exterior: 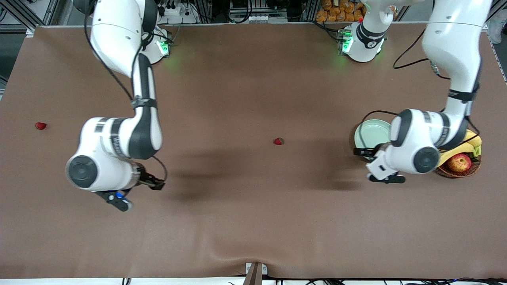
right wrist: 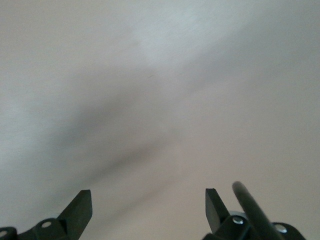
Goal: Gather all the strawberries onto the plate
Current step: 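Move the right gripper to the last strawberry while the left gripper reaches mid-table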
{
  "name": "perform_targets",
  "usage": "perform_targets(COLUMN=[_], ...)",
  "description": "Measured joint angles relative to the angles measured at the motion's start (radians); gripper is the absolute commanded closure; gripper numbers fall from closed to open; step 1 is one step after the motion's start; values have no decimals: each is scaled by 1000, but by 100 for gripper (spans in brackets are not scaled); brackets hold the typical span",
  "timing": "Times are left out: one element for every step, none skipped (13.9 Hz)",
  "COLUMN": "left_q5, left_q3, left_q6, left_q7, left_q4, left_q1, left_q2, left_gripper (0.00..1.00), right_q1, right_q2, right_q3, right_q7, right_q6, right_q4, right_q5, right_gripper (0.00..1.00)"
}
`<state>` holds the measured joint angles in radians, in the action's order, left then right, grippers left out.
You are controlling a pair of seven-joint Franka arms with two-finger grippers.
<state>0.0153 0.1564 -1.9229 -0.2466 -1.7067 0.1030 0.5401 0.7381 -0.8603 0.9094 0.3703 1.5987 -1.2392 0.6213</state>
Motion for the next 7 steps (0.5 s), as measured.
perform_targets(left_q5=[-1, -2, -2, -2, -2, -2, -2], left_q3=[1, 2, 2, 2, 1, 1, 0], left_q6=[0, 0, -10, -38, -73, -117, -167], left_q7=[-113, -228, -341, -446, -534, -596, -640], left_q4=[20, 39, 59, 79, 96, 108, 113], left_q1=[74, 149, 219, 284, 342, 396, 448], left_q2=[4, 15, 36, 66, 100, 133, 161], left_gripper=[0, 0, 0, 0, 0, 0, 0], right_q1=[-5, -7, -8, -7, -6, -3, 1], right_q2=[1, 6, 12, 19, 24, 27, 30], right_q3=[40, 77, 112, 149, 191, 234, 275], right_q7=[-94, -191, -290, -393, -498, -607, -706], right_q6=[-11, -14, -11, 1, 21, 42, 62], right_q4=[-23, -56, -98, -148, -202, -258, -313], right_q5=[0, 1, 2, 7, 15, 23, 26], right_gripper=[0, 0, 0, 0, 0, 0, 0])
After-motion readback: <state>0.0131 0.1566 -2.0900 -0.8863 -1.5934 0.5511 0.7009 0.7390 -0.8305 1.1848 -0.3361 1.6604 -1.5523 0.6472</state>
